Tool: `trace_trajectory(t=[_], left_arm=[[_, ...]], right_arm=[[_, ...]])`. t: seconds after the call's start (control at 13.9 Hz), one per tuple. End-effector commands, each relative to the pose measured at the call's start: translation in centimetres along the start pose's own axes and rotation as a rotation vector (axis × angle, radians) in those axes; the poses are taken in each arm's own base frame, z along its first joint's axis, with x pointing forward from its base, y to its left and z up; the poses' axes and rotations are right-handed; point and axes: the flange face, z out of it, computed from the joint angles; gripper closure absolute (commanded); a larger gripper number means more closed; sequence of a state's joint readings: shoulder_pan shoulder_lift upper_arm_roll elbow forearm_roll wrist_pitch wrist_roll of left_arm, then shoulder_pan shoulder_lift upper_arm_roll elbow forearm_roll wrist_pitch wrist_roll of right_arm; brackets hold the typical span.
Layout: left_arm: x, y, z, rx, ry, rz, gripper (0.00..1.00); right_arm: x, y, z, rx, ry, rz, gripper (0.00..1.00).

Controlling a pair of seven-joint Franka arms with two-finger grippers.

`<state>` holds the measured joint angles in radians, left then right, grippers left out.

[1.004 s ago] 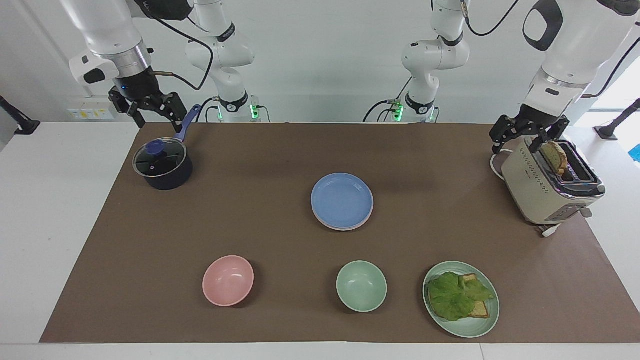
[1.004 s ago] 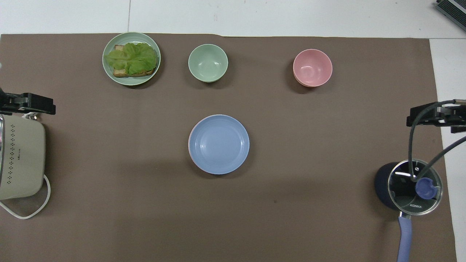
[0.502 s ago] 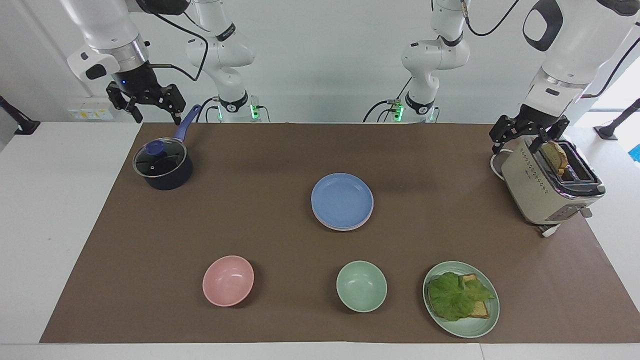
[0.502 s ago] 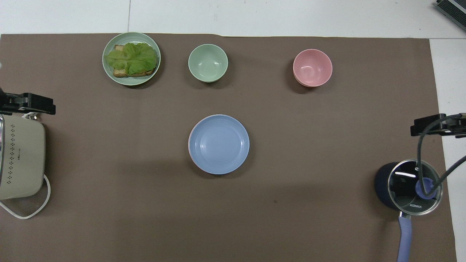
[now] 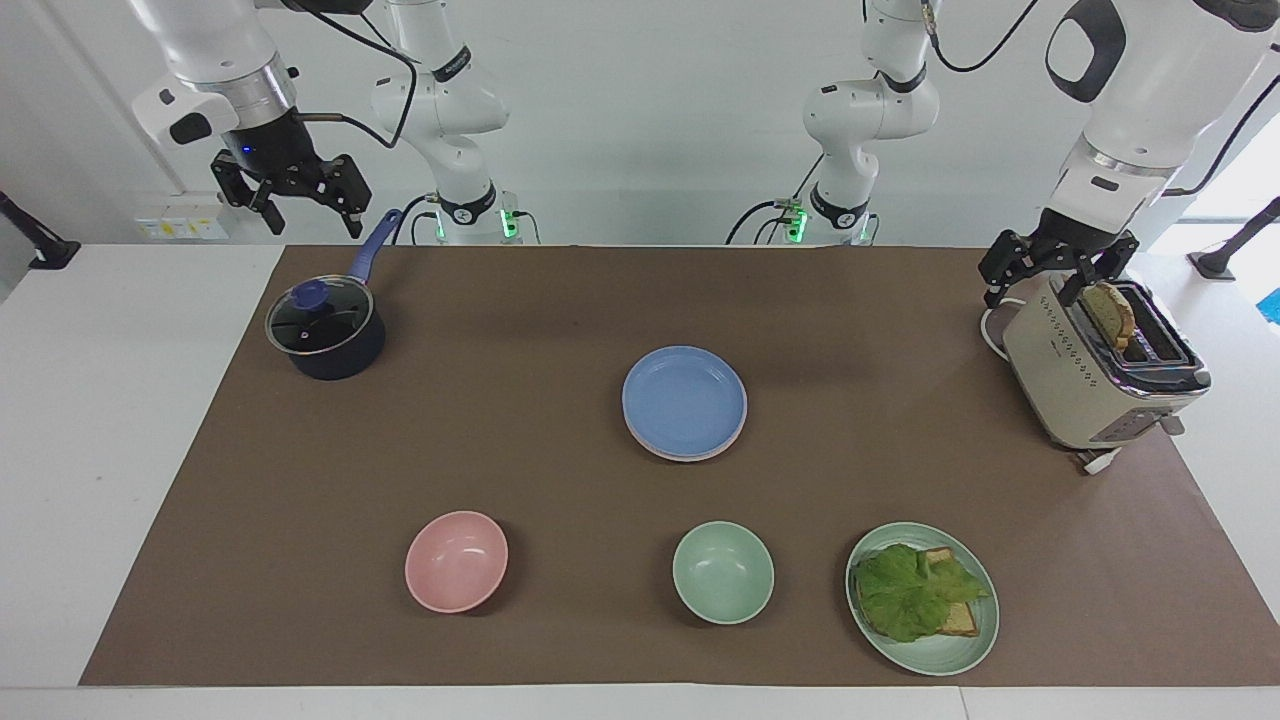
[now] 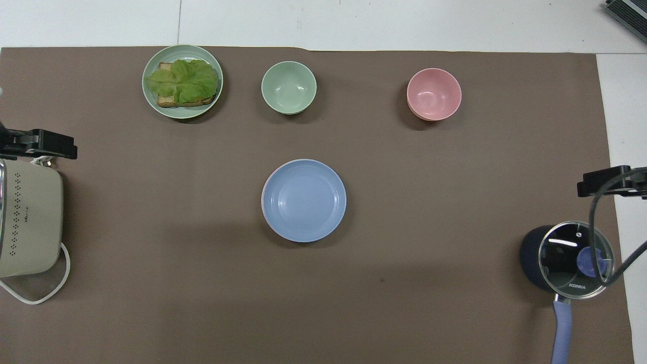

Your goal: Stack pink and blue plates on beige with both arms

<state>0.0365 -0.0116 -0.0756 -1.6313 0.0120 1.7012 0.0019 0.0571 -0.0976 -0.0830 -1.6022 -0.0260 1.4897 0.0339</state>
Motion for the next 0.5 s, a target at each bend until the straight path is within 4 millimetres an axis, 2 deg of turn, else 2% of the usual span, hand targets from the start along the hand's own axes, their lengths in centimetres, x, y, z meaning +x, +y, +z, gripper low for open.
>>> trace_trajectory(t=[0.0,0.43], left_arm=[[-0.14,-0.24,-0.48,0.011,-0.006,0.0,0.0],[-0.12,-0.23,-0.49,0.01,-0.005,0.0,0.0]], right_arm=[[-0.43,0.42,-0.08,0.0,-0.008,-0.021,0.0],[-0.51,0.46,0.11,-0.003,-0.011,-0.027,0.0]])
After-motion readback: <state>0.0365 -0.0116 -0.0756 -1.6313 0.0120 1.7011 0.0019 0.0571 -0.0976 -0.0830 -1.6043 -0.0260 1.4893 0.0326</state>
